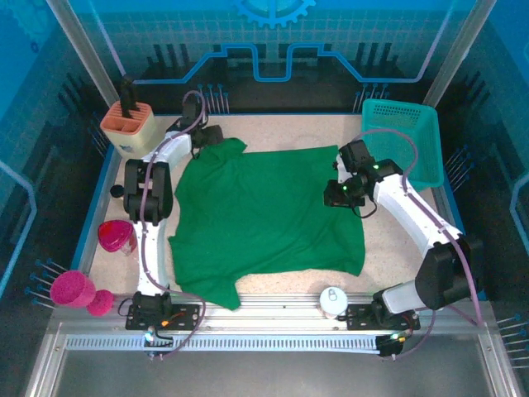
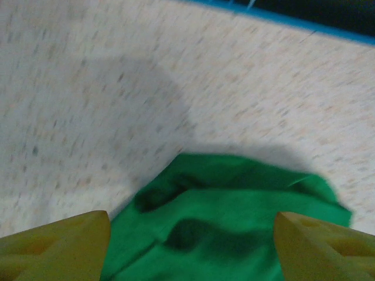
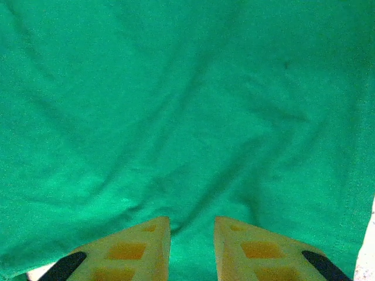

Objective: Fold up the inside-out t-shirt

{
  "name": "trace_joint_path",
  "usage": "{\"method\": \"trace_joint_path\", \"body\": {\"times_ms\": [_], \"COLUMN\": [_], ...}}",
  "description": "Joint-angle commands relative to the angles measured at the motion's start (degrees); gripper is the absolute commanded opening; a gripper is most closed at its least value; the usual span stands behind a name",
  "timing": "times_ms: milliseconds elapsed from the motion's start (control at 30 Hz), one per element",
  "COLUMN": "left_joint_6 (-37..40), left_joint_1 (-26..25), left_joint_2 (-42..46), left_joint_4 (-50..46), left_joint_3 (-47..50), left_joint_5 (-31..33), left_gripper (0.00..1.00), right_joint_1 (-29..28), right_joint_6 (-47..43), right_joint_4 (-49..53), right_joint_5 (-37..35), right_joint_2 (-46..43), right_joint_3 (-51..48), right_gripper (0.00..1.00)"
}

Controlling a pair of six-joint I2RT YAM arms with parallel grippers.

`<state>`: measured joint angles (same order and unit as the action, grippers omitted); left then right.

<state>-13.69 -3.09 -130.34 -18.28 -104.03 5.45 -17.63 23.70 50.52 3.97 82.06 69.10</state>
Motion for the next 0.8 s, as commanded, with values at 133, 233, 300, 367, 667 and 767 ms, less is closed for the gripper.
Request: {"method": "trace_joint_path", "body": {"times_ms": [133, 233, 300, 367, 667, 767], "left_joint_6": [-5.8, -4.8, -3.5, -2.1, -1.3, -1.7], "left_joint_1": [1.7, 2.2, 2.4, 2.4, 3.1, 3.1], "left_joint_2": [2.7, 1.1, -0.1, -1.3, -6.4, -6.0], "left_joint_4": [-3.4, -3.9, -4.0, -4.0, -10.7, -11.8], "left_joint_3": [1.2, -0.5, -2.5, -4.5, -13.8, -13.3], "left_joint_5": [0.4, -1.7, -4.0, -5.9, -6.3, -6.7], "left_gripper": [0.67, 0.64, 0.6, 0.57, 0.5, 0.51], "right_joint_1": [-0.3, -0.2, -0.2, -0.2, -0.2, -0.2], "right_joint_6": [-1.7, -1.4, -1.3, -1.4, -1.8, -1.8], "right_joint_4": [2.5, 2.1, 2.1, 2.4, 3.6, 3.7], "right_joint_5": [-0.3, -0.3, -0.1, 0.1, -0.7, -0.9], "right_joint_2": [-0.6, -1.0, -0.9, -0.6, -0.3, -0.5], "right_joint_3": [1.2, 0.9, 1.1, 1.7, 3.2, 3.2], "right_gripper": [0.28, 0.28, 0.28, 0.28, 0.28, 0.28]}}
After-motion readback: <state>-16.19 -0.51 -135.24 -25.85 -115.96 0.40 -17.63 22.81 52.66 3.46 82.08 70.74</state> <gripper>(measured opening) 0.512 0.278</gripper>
